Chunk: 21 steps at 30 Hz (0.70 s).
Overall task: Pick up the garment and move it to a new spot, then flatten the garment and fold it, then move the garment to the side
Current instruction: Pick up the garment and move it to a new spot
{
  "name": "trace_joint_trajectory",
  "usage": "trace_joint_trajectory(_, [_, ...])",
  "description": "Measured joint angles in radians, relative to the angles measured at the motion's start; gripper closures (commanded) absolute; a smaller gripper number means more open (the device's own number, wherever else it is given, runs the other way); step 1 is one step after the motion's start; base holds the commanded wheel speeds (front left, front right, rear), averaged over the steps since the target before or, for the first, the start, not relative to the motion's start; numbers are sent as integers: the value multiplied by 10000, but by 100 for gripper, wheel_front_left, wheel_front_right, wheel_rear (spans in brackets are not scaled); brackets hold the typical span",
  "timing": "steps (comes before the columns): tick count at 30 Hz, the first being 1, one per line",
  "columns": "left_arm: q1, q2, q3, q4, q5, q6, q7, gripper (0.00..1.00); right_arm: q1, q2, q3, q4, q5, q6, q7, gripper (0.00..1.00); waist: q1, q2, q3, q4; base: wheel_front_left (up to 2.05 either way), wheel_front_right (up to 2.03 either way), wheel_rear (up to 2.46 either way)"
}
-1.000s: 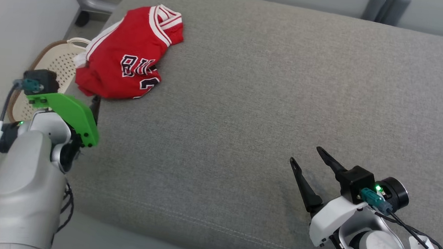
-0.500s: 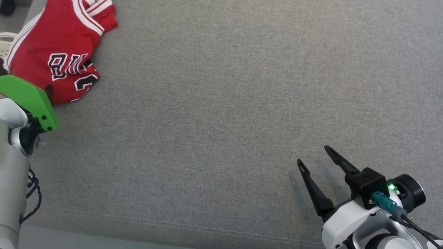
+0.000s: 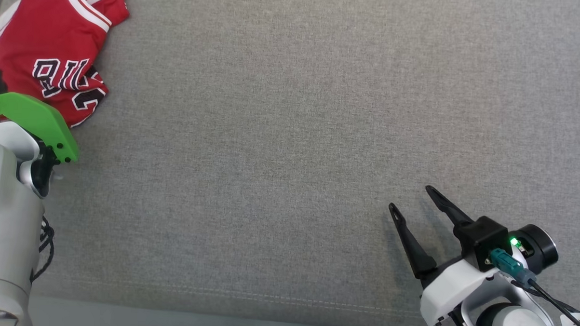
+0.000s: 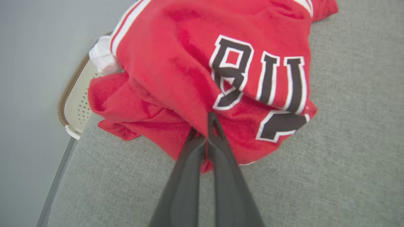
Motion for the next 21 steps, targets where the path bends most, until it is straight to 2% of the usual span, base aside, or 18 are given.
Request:
trace_joint_trajectory(6, [-314,52,-138,-161,90,-198,-723,100,-269,334,186,571,194,0,-420,0,-1,0,-456,-36,0,0,0])
trace_joint_trajectory(12, [-702,-6,-736,-704,604,-334,-1325,100,-428,640,313,1306,326,0,-895,0,-1,0,-996,-208,0,0,0])
trace_joint_trajectory(21, [-1575,-673,-1563,-1891,947,-625,-1206,100,-442,982,401,2290,541,0,-1490,0,-2,0,-1959,-743,0,0,0])
